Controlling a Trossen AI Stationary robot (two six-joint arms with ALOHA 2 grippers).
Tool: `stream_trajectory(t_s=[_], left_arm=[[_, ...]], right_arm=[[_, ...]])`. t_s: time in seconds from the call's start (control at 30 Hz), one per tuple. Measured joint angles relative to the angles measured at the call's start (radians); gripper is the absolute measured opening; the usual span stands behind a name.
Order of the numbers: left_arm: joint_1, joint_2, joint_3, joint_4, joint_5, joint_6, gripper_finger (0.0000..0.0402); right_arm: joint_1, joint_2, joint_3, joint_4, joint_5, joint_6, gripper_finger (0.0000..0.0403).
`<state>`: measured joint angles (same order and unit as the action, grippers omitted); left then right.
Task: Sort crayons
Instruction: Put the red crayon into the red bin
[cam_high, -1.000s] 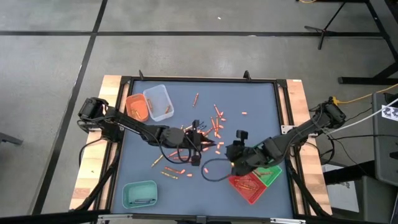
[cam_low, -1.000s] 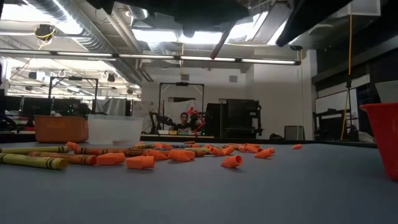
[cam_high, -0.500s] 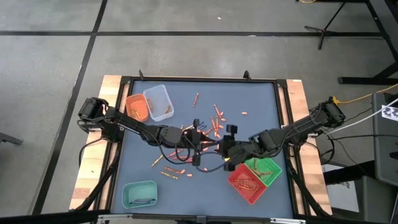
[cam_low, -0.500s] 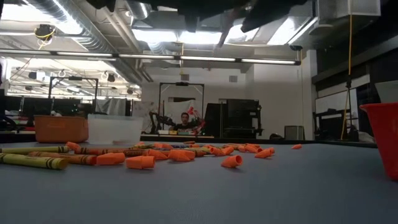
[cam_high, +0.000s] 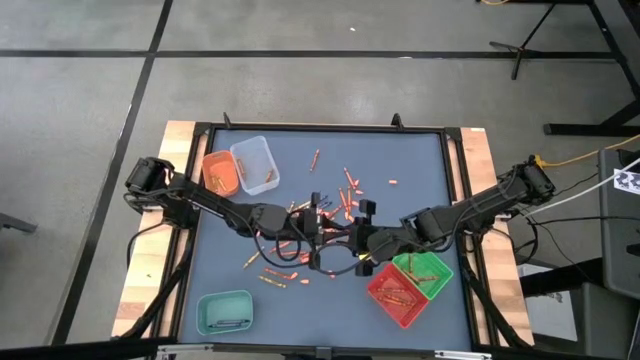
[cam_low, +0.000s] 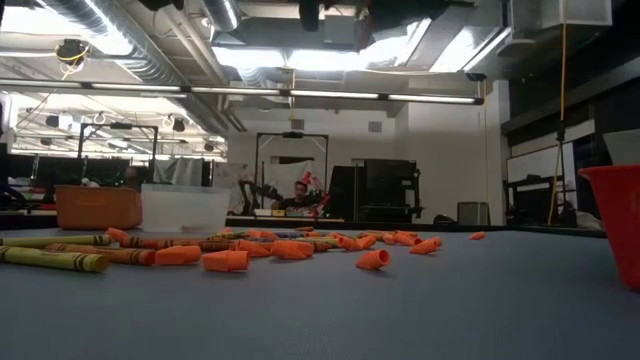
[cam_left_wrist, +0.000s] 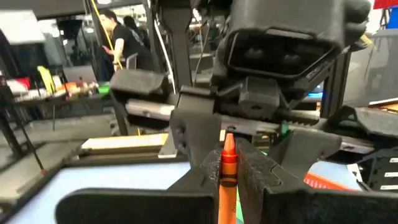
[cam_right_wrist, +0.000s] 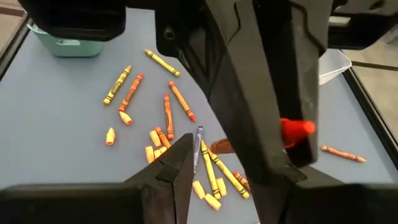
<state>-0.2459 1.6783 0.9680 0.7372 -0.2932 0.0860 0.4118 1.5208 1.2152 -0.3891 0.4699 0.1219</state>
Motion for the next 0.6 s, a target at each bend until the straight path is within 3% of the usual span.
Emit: stream_trajectory(t_s=[0.37,0.6], left_arm=[[-0.002,0.0,0.0,0.016,0.0,0.029,0.0015],[-0.002,0.0,0.0,0.015,0.0,0.029,0.0015]], right_arm=[[0.0,0.0,0.0,-0.001,-0.01,0.0,0.013],[0.0,0.0,0.0,-0.001,-0.009,0.001,0.008]])
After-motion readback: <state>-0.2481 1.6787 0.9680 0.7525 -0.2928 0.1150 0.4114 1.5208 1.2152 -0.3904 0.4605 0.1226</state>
